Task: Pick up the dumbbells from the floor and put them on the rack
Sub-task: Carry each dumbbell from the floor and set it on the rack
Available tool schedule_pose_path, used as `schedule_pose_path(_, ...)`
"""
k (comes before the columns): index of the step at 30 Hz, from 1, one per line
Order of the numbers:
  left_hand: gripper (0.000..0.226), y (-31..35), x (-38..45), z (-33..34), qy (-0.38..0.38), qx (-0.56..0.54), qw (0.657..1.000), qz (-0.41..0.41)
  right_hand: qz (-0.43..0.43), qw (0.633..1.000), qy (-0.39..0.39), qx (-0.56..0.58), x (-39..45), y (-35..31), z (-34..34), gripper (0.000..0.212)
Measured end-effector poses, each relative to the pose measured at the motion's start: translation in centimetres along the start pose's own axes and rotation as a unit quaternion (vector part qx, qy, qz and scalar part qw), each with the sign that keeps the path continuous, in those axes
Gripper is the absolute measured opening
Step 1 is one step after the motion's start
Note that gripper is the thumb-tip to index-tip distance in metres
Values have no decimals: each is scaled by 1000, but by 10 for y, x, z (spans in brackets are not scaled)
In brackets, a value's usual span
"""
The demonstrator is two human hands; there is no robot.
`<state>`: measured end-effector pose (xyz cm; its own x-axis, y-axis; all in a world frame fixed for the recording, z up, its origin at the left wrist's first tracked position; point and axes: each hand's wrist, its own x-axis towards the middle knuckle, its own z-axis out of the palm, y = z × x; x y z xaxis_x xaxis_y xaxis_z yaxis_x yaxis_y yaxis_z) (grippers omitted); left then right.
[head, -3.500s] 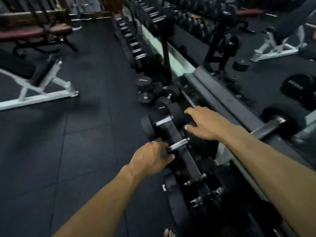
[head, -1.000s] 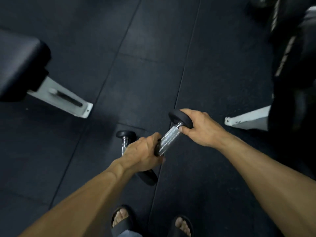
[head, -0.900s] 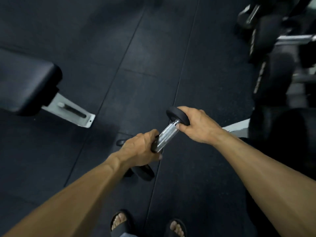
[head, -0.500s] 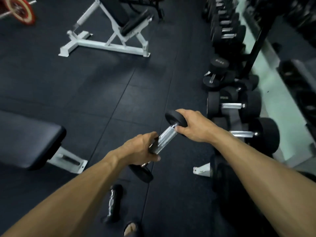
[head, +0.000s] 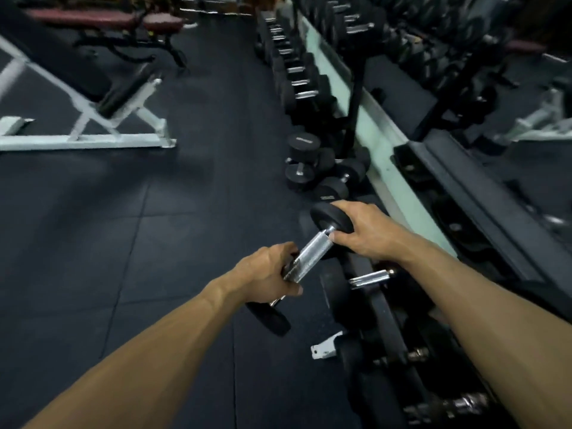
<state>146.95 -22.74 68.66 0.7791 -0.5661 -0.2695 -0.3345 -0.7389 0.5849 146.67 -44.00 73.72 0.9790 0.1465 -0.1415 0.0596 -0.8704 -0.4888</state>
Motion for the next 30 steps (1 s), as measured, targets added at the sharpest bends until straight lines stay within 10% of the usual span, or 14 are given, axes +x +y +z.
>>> schedule_pose_path(21, 46, 275, 295, 83, -112, -37, 977, 179, 233, 966, 92, -58, -46, 290, -217, 30)
schedule_pose_path(30, 31, 296, 355, 104, -124, 26, 978, 163, 282, 957, 70, -2, -18, 364, -218, 23)
